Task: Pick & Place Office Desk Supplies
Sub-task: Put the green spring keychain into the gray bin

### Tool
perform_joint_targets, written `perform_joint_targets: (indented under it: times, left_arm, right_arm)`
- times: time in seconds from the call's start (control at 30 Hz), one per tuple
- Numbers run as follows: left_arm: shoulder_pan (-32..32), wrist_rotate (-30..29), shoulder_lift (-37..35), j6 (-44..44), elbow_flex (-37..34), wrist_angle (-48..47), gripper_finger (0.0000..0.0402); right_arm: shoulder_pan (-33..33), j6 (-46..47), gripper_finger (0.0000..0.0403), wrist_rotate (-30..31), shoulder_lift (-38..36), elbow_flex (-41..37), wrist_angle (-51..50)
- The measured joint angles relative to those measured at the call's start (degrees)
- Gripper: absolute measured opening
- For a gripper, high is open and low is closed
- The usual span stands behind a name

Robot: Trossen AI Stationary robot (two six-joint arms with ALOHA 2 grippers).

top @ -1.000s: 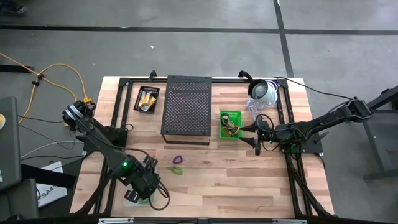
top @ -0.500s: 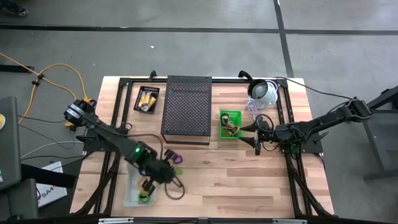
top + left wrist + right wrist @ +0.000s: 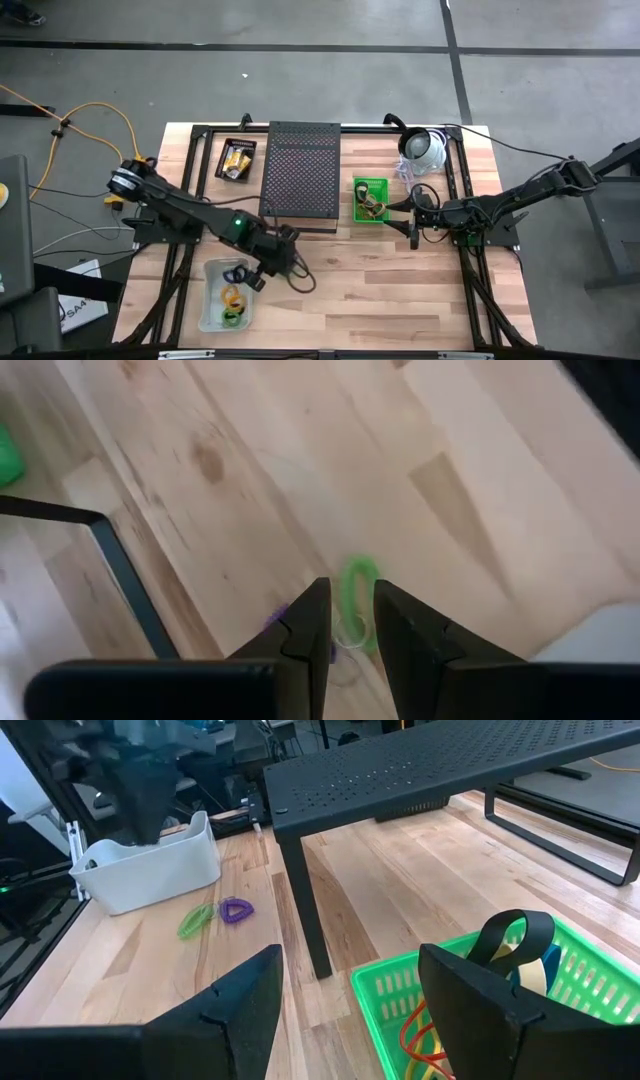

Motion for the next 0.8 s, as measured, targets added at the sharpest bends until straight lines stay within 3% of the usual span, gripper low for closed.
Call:
perform_joint_targets:
  times: [0.27,0.8]
  left_arm:
    - [0.7,0.2,6.1,3.8,0.0,1.9,0.0074]
    - [0.5,0.3,16.1,2.9,0.0,2.6,0.0073]
  right_arm:
    - [0.0,0.0,0.0223,0.0,0.0,0.0,-0.1]
    - [0.0,0.0,0.0223,0.0,0.0,0.0,0.0]
